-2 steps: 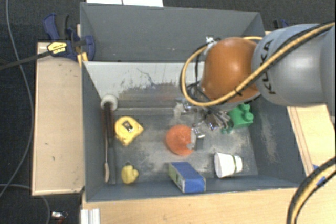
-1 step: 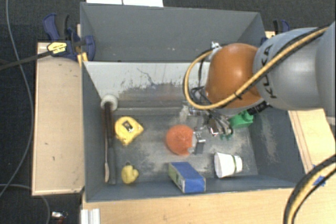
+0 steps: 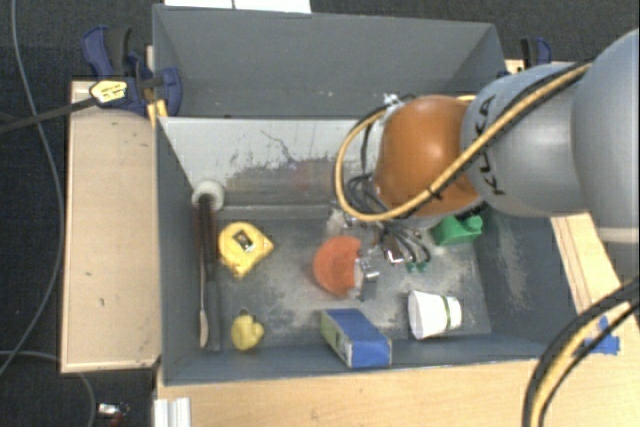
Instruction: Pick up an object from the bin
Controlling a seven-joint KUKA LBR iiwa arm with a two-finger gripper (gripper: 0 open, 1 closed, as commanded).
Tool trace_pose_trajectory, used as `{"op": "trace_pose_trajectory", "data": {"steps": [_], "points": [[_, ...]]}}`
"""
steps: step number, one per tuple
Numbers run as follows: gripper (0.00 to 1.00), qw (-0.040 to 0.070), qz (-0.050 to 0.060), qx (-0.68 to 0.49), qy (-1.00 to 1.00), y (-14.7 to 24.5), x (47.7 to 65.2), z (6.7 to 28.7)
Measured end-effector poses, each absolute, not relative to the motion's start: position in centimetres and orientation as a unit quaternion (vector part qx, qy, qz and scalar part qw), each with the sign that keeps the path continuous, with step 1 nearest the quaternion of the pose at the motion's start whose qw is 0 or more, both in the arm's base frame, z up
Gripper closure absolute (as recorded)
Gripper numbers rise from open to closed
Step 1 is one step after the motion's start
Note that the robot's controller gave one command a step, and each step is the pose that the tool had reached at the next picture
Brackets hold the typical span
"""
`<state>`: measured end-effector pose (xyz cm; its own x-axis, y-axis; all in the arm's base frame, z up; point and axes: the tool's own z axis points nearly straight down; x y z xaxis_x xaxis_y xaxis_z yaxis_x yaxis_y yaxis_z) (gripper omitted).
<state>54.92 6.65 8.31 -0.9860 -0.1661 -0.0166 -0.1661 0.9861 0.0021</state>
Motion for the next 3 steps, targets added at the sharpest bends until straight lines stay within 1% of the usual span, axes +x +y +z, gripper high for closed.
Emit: {"op": "trace_pose_trajectory", "data": {"steps": [1,2,3], "points": [[1.00,0.004,0.001,-0.012,1.000,7.5,53.7,7.1],[1.00,0.004,0.001,-0.012,1.000,7.5,53.7,7.1],[1.00,0.003,0.002,-0.011,1.000,7.5,53.6,8.5]]}}
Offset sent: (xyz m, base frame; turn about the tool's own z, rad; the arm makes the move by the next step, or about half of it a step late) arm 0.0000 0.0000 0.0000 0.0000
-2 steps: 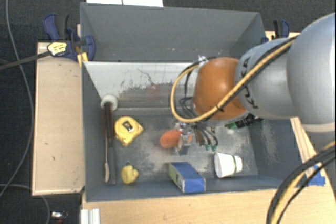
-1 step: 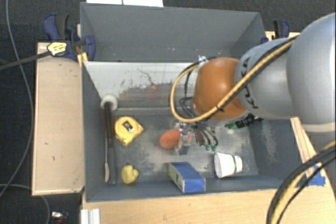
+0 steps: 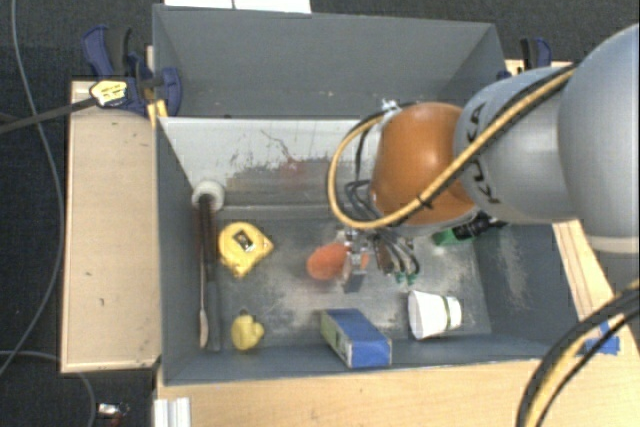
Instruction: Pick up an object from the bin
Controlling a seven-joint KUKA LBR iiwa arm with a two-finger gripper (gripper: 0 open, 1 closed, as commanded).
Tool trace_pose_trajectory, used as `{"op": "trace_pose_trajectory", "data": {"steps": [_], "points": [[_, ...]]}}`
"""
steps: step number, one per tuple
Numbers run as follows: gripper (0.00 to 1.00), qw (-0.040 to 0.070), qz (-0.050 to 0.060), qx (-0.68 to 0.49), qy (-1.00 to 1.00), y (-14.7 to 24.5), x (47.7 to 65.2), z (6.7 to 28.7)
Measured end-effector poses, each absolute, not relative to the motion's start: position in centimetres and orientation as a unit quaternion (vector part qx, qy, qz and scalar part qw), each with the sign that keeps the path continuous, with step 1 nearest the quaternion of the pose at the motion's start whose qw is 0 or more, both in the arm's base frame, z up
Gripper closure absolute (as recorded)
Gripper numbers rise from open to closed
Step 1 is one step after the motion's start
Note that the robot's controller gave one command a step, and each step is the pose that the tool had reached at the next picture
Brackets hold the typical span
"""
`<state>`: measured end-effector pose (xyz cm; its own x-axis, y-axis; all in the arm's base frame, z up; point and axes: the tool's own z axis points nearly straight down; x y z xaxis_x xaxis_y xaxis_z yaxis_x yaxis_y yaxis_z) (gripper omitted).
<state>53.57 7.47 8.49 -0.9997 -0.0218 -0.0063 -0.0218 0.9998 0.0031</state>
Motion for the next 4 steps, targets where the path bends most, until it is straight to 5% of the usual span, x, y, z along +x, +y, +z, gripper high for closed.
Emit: {"op": "trace_pose_trajectory", "data": {"steps": [2,4], "points": [[1.00,0.004,0.001,-0.010,1.000,7.5,53.6,16.0],[1.00,0.007,0.002,-0.008,1.000,7.5,53.8,19.9]]}}
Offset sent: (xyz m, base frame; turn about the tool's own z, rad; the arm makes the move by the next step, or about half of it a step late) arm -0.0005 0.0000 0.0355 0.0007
